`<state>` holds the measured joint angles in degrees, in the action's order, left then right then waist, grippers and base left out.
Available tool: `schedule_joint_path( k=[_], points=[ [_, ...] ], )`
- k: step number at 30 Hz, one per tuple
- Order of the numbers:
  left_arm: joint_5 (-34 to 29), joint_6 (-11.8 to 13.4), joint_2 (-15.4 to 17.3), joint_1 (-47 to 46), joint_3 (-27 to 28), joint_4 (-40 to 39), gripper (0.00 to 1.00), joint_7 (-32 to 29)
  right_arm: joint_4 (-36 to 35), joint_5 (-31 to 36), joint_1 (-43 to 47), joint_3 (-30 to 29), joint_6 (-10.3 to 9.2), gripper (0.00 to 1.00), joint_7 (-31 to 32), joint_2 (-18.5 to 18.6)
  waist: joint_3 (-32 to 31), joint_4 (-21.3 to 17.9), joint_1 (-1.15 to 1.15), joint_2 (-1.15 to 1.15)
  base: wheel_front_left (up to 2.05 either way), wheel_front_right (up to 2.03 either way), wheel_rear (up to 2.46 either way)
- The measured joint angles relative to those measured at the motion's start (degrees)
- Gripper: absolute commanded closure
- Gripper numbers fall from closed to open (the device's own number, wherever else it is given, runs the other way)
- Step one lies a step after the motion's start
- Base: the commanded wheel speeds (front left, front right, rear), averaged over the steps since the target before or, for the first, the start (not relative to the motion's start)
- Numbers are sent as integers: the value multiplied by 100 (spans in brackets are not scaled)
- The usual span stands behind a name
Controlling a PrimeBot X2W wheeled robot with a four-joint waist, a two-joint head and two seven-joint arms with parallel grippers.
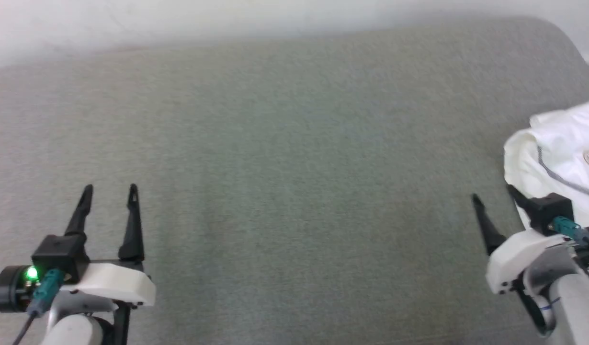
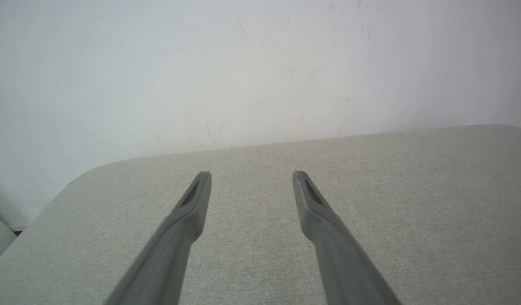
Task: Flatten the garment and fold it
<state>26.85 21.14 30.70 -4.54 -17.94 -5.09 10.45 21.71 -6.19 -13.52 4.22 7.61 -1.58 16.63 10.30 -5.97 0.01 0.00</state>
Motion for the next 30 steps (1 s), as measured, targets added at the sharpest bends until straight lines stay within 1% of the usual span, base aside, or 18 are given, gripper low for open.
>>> schedule_joint_path(
  k=[4, 8, 13, 16, 19, 21, 25, 30],
  points=[
    [93, -155, 100, 4, 170, 88, 0, 174, -794, -279, 236, -55, 0, 0, 181, -423, -224, 266, 0, 0, 0, 0, 0],
    [111, -348, 241, 7, 370, 246, 0, 330, -1433, -365, 450, -226, 0, 0, 320, -709, -408, 495, 0, 0, 0, 0, 0],
    [290, -821, 282, 69, 521, 400, 0, 405, -2103, -368, 793, -345, 0, 0, 394, -894, -605, 675, -1, 0, 0, 0, 0],
    [422, -1172, 288, 104, 620, 699, 0, 421, -2395, -364, 1043, -390, 0, 0, 416, -975, -706, 717, -1, 0, 0, 0, 0],
    [439, -1384, 270, 163, 702, 927, 0, 423, -2541, -344, 1306, -417, -1, 0, 463, -1053, -802, 710, -1, 0, 0, 0, 0],
    [432, -1451, 210, 254, 761, 1051, 0, 426, -2563, -342, 1456, -449, -1, 0, 508, -1124, -856, 689, -1, 0, 0, 0, 0],
    [389, -1485, 9, 548, 826, 1233, 0, 426, -2590, -294, 1612, -537, -1, 0, 502, -1236, -944, 611, -1, 0, 0, 0, 0],
    [223, -1514, -121, 656, 871, 1356, 0, 426, -2610, -243, 1633, -723, -1, 0, 408, -1323, -1026, 549, -1, 0, 0, 0, 0]
  ],
)
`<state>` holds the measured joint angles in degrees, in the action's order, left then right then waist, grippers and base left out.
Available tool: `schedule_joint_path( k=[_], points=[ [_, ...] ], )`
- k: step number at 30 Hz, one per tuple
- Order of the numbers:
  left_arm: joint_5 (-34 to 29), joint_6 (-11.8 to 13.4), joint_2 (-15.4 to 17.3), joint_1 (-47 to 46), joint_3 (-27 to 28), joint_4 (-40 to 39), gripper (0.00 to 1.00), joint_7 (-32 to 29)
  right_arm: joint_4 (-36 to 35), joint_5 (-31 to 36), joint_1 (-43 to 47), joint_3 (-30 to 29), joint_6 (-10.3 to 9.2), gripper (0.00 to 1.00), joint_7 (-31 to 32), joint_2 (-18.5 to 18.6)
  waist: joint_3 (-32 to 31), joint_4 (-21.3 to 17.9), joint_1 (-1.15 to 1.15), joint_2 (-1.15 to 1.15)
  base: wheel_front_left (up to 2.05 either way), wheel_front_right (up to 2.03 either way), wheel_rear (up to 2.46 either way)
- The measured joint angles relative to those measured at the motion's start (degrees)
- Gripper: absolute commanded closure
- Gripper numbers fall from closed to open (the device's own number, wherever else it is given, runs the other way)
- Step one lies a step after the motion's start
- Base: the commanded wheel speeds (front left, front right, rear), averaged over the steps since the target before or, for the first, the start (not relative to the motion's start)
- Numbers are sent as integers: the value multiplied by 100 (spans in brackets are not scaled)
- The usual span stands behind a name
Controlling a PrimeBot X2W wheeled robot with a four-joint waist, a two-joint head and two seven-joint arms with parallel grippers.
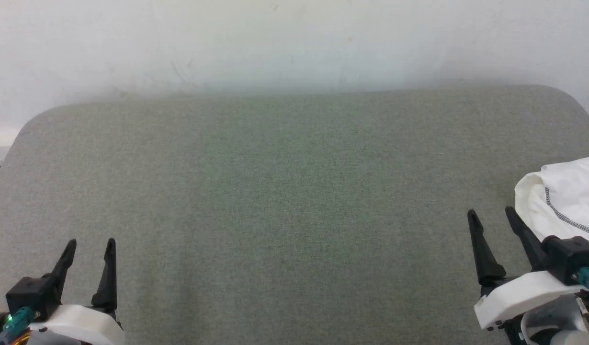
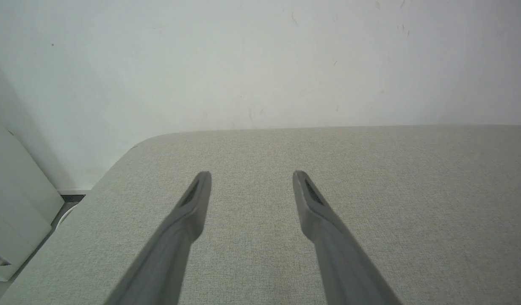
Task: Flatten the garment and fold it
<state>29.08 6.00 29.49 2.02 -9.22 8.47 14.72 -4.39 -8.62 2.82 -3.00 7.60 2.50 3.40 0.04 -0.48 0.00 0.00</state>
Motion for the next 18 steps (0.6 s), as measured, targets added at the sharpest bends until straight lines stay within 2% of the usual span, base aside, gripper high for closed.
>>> schedule_joint_path(
  k=[9, 10, 18],
  points=[
    [-186, -91, -142, 38, 105, 92, 0, 0, -14, -58, 25, -261, 0, 0, -220, -27, -50, -43, 0, 0, 0, 0, 0],
    [-203, -90, -152, 37, 105, 94, 100, -1, -7, -63, 24, -258, 0, 100, -253, -29, -44, -43, 0, 0, 0, 0, 0],
    [-227, -91, -204, 36, 103, 78, 100, -60, -7, -49, 24, -241, 1, 100, -253, -25, -43, -40, -1, 0, 0, 0, 0]
  ],
)
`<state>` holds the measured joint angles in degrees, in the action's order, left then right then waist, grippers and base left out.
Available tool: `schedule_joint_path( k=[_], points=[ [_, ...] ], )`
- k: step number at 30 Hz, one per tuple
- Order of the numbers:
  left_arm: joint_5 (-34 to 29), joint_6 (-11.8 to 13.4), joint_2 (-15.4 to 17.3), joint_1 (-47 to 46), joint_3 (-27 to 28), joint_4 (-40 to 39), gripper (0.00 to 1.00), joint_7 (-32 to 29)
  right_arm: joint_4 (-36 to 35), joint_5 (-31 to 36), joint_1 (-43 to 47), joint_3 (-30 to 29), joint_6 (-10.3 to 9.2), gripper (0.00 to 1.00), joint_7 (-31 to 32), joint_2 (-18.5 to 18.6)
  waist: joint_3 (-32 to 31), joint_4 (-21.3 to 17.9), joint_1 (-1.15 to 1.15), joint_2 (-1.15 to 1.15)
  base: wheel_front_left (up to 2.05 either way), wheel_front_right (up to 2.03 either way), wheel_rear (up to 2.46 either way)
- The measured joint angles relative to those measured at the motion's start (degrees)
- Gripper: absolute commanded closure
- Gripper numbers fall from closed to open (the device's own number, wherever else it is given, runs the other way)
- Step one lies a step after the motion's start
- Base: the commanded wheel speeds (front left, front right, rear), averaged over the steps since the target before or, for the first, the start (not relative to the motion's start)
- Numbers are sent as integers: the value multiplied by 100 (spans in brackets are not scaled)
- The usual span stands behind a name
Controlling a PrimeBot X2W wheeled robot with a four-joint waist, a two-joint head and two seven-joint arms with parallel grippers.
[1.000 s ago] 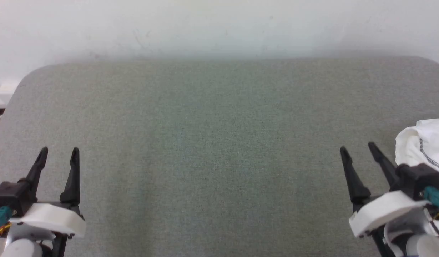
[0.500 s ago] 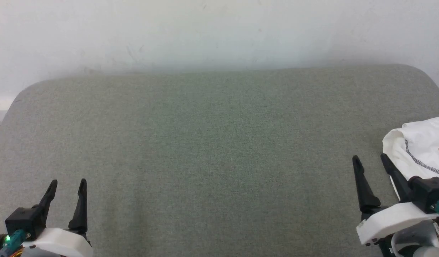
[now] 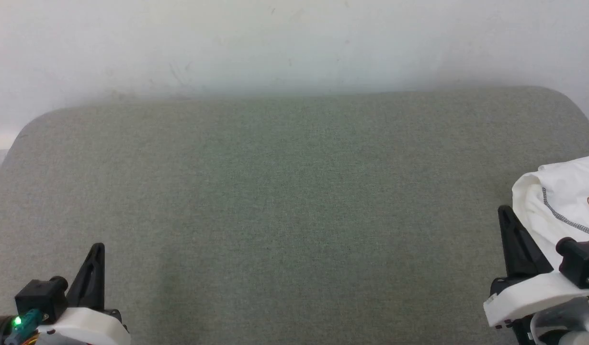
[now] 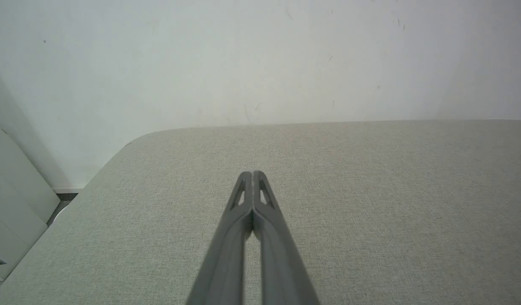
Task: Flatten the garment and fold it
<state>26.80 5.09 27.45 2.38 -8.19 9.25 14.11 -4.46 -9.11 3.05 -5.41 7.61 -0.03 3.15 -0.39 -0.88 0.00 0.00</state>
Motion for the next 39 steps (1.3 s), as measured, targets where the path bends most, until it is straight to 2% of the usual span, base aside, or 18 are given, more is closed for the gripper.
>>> schedule_joint_path(
  k=[39],
  points=[
    [-856, -152, -768, -18, 238, -277, 100, -442, 134, 264, -48, 174, 0, 100, 0, -1, 13, 29, 0, 0, 0, 0, 0]
  ],
)
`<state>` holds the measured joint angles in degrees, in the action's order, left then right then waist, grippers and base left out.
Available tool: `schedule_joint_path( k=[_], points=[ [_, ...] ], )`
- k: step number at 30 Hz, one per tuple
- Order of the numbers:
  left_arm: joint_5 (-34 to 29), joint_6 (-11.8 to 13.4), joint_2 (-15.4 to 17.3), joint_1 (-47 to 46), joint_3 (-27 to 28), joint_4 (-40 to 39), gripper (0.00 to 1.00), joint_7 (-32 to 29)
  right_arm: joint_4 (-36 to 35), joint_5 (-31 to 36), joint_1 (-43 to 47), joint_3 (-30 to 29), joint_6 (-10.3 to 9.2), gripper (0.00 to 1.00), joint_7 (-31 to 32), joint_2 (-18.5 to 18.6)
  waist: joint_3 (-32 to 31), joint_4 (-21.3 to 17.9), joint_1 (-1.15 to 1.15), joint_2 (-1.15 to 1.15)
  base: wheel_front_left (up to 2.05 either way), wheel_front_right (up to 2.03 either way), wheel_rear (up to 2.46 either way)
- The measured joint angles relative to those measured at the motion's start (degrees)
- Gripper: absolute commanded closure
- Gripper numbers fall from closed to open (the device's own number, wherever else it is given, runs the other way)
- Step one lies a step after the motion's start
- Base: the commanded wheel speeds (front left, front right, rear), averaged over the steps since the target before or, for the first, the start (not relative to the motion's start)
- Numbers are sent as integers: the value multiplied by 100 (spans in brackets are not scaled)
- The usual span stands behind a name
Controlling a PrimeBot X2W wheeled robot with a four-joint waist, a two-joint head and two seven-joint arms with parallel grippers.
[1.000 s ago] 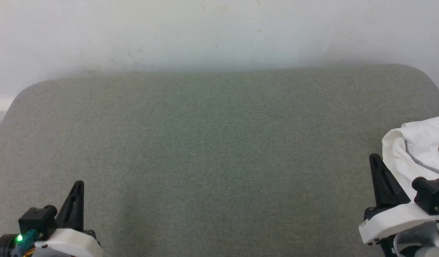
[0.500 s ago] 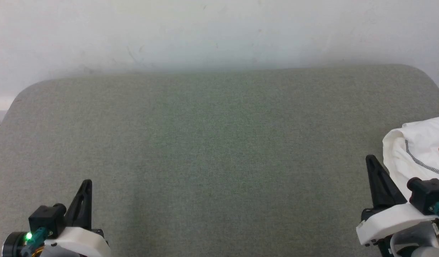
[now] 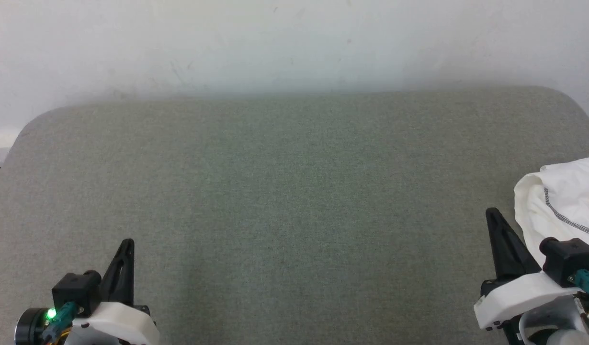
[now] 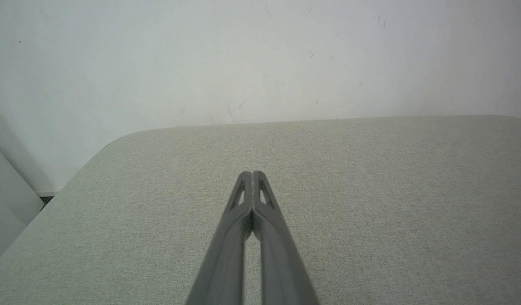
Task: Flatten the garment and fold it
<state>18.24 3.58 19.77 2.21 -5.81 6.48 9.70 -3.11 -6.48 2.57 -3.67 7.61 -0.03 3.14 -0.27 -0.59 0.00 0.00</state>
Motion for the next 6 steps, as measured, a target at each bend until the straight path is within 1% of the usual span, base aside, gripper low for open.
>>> schedule_joint_path(
  k=[6],
  points=[
    [-123, -7, -120, -3, 44, -46, 100, -69, 24, 46, -3, 21, 0, 100, 0, 0, 2, 4, 0, 0, 0, 0, 0]
  ],
)
